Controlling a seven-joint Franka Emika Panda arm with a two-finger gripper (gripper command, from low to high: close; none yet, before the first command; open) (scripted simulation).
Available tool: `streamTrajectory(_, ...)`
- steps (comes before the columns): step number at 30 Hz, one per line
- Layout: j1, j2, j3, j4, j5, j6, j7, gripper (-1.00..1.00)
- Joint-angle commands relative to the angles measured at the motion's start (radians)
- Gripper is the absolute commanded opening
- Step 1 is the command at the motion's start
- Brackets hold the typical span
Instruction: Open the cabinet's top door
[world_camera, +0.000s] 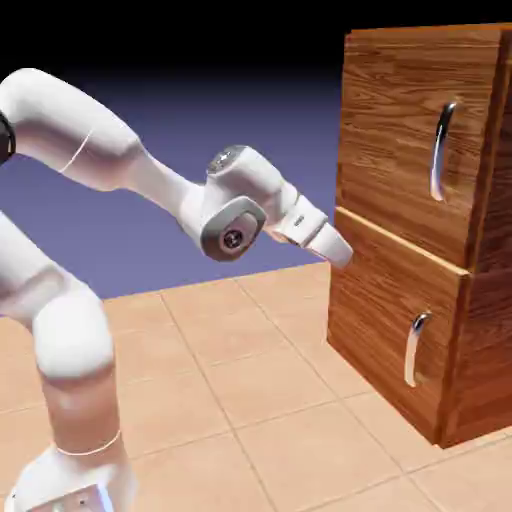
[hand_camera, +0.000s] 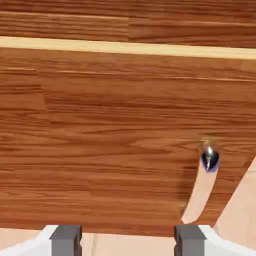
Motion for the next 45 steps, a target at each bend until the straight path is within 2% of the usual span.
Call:
streamTrajectory(1, 0.017, -0.004, -0.017, 0.011, -0.044, -0.001, -0.019, 0.0)
streamTrajectory(45, 0.756, -0.185, -0.778, 0.489, -1.957, -0.058, -0.837, 0.0)
